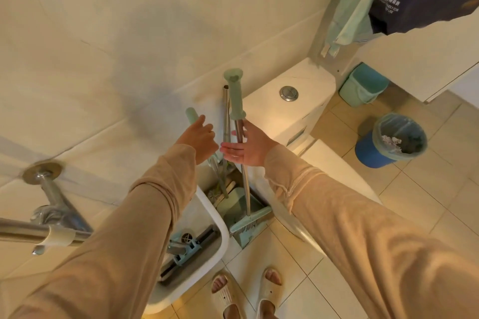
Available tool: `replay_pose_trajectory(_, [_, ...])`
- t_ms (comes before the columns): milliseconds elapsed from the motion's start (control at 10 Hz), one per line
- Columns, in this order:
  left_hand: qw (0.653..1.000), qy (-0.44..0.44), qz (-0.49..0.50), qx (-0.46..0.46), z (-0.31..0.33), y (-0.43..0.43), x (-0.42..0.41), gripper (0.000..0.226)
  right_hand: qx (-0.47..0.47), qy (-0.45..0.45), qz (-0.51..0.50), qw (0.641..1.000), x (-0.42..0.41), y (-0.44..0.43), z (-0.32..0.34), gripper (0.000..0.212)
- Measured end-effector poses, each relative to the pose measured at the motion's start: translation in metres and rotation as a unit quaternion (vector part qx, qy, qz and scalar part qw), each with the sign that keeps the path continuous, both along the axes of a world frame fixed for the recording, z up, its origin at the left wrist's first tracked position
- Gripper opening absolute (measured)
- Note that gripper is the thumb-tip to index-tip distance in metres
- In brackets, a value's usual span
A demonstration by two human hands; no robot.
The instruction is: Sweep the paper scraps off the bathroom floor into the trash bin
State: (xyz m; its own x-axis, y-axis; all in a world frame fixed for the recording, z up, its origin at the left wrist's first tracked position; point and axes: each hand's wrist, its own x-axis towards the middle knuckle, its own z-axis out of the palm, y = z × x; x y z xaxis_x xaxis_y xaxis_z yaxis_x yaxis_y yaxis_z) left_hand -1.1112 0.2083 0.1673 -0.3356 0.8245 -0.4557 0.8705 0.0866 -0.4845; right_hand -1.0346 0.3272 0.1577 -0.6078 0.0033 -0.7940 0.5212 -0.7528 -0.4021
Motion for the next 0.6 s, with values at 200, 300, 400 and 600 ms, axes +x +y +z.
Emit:
replay_pose_trajectory(200, [0.997,-0.016,0.003,0.074,-0.011,-0.003,-0.007,0.031,0.053,-0.004,0.023,0.998,-0.027,0.003,0.006,0.055])
replay_pose_trajectory(300, [0.992,-0.021,0.022,0.120,-0.014,-0.009,-0.009,0.034,0.112,0.004,0.024,0.993,-0.035,-0.002,0.000,0.059])
replay_pose_trajectory(400, [0.985,-0.022,0.064,0.156,-0.020,-0.018,-0.005,0.046,0.156,0.045,0.104,0.981,-0.022,-0.014,0.001,0.052])
replay_pose_trajectory(600, [0.886,-0.066,0.197,0.415,-0.048,-0.063,0.059,0.058,0.285,-0.060,0.246,0.924,0.056,-0.031,-0.011,0.036])
